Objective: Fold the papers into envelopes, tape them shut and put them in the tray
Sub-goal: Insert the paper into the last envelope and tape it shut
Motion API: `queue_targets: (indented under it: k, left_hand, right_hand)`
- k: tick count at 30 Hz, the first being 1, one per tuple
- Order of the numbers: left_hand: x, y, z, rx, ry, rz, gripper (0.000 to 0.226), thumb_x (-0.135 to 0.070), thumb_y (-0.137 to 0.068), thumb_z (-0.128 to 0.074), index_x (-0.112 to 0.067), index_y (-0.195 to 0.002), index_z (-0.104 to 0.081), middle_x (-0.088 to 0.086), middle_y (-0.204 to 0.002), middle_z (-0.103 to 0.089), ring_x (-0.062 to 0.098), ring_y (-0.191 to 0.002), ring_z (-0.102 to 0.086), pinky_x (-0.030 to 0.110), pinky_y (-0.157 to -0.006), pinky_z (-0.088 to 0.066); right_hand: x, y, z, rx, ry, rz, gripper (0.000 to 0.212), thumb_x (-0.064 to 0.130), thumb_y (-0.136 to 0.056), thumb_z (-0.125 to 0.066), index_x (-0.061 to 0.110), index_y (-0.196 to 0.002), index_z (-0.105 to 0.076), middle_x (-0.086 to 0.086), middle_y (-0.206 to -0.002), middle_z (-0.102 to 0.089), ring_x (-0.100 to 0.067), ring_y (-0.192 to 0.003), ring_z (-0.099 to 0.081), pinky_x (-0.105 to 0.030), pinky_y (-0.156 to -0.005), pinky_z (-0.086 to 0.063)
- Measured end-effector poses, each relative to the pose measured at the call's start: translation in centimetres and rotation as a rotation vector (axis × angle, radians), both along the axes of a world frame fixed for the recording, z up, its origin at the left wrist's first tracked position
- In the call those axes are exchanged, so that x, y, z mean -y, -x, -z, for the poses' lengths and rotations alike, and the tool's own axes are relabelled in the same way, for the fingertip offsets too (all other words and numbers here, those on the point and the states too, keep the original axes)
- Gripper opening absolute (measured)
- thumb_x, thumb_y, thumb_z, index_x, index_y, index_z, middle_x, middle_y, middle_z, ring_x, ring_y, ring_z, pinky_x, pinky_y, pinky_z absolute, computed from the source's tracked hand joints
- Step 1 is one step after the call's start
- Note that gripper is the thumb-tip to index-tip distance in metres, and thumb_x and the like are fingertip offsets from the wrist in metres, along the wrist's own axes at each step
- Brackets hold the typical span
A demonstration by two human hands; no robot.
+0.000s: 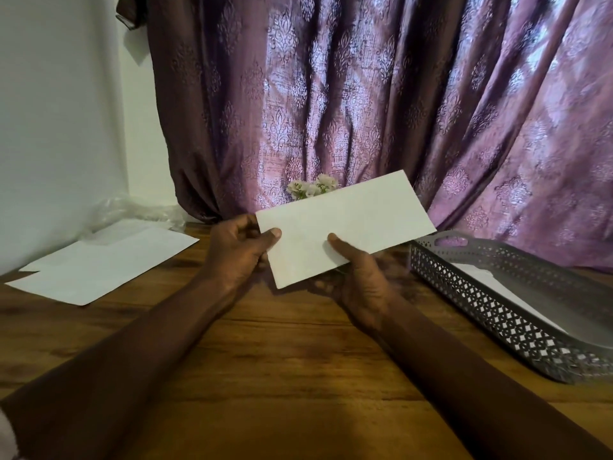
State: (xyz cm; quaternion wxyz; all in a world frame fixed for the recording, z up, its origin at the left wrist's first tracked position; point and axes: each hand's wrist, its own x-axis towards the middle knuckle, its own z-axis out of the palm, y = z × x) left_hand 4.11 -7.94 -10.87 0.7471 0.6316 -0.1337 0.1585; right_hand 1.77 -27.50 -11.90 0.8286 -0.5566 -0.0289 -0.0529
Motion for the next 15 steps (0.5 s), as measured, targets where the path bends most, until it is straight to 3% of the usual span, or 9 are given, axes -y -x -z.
queue_targets:
  k: [3,5,7,9,11,13,15]
  left_hand:
    - [-2.2,-0.4,-1.3,0.224,-0.202,-0.093,0.014,-0.008,-0.082,-0.082,-0.019,-0.088,-0.076,0.002,-0.074,-0.076,0.013,-0.062,-0.067,0.032,-0.06,-0.059]
    - [-3.7,-0.7,-1.7,0.325,-0.477,-0.12,0.02,-0.008,-0.076,-0.086,-0.025,-0.08,-0.075,-0.005,-0.077,-0.077,0.009,-0.069,-0.071,0.027,-0.066,-0.058]
    - [-4.6,-0.6,-1.6,0.306,-0.676,-0.079,0.023,-0.008,-0.072,-0.09,-0.026,-0.074,-0.075,-0.008,-0.079,-0.078,0.008,-0.073,-0.072,0.03,-0.073,-0.058]
    - [-5.1,-0.4,-1.2,0.245,-0.825,-0.003,0.02,-0.014,-0.068,-0.09,-0.029,-0.072,-0.077,-0.006,-0.08,-0.078,0.011,-0.077,-0.074,0.039,-0.078,-0.061]
    - [-5.4,-0.4,-1.0,0.199,-0.965,0.032,0.015,-0.024,-0.061,-0.083,-0.031,-0.073,-0.078,-0.003,-0.083,-0.078,0.018,-0.084,-0.073,0.046,-0.084,-0.059]
    - [-5.8,-0.3,-1.0,0.152,-1.061,0.072,0.017,-0.019,-0.06,-0.078,-0.028,-0.074,-0.079,0.0,-0.088,-0.077,0.022,-0.089,-0.071,0.05,-0.087,-0.056]
    - [-6.2,-0.2,-1.1,0.087,-1.129,0.103,0.021,-0.016,-0.061,-0.076,-0.029,-0.077,-0.079,0.0,-0.092,-0.077,0.021,-0.09,-0.07,0.049,-0.088,-0.056]
  right_hand:
    - [1.3,-0.3,-0.6,-0.053,-0.176,0.086,0.053,0.06,-0.097,-0.053,0.017,-0.128,-0.058,-0.016,-0.127,-0.066,-0.034,-0.109,-0.069,-0.05,-0.094,-0.055]
    - [3.0,-0.4,-1.1,-0.059,-0.331,0.164,0.063,0.066,-0.098,-0.043,0.019,-0.139,-0.049,-0.02,-0.131,-0.063,-0.039,-0.112,-0.068,-0.046,-0.081,-0.054]
    - [4.6,-0.5,-1.5,-0.08,-0.399,0.204,0.067,0.069,-0.098,-0.036,0.017,-0.138,-0.052,-0.02,-0.129,-0.064,-0.04,-0.114,-0.066,-0.042,-0.079,-0.049]
    - [5.5,-0.6,-1.7,-0.096,-0.394,0.231,0.067,0.071,-0.097,-0.034,0.015,-0.121,-0.061,-0.017,-0.121,-0.067,-0.038,-0.113,-0.065,-0.045,-0.09,-0.049]
    - [5.6,-0.8,-1.7,-0.11,-0.357,0.271,0.052,0.066,-0.097,-0.044,0.017,-0.103,-0.063,-0.01,-0.108,-0.069,-0.031,-0.104,-0.066,-0.047,-0.098,-0.051]
    - [5.3,-1.2,-1.3,-0.152,-0.143,0.33,0.03,0.044,-0.097,-0.061,0.016,-0.109,-0.062,-0.01,-0.106,-0.069,-0.028,-0.101,-0.068,-0.052,-0.097,-0.056]
    - [5.2,-1.2,-0.8,-0.131,0.407,0.456,0.035,0.023,-0.095,-0.068,0.017,-0.128,-0.062,-0.014,-0.119,-0.069,-0.031,-0.107,-0.068,-0.054,-0.093,-0.06]
